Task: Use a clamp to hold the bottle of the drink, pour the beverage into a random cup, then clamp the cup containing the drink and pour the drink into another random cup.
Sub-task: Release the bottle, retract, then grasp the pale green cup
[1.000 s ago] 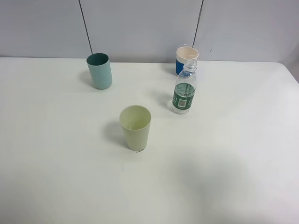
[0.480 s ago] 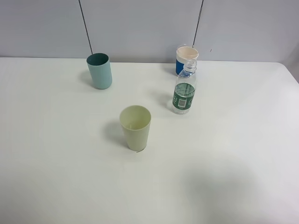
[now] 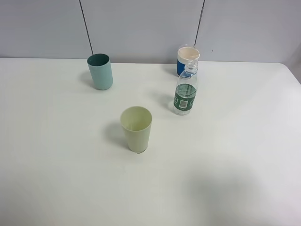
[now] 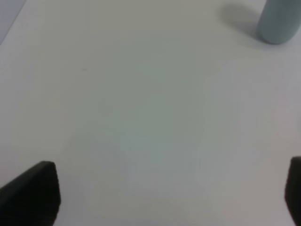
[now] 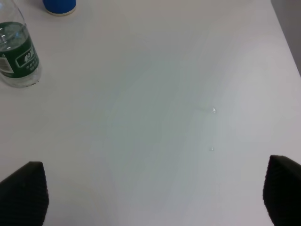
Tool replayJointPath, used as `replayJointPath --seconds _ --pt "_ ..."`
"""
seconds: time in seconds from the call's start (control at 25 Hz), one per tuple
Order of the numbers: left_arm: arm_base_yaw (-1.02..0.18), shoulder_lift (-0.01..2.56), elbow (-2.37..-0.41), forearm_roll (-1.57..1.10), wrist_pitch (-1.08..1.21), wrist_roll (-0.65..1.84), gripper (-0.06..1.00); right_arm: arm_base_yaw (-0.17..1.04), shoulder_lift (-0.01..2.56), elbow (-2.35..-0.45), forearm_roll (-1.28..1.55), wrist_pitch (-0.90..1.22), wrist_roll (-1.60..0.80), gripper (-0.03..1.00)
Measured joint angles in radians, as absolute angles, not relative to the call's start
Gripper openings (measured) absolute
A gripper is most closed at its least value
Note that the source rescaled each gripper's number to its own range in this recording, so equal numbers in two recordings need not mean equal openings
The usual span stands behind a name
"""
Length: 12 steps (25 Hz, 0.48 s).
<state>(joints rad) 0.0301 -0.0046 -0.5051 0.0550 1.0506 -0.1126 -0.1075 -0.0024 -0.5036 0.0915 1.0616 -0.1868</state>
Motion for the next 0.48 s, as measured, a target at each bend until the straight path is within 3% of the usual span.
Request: replayJointPath --seconds 0.48 --pt "0.03 -0.005 -0.505 0.055 1.051 -0.113 0.9 -0.108 -0.002 -0.504 0.092 1.062 -0.187 0.82"
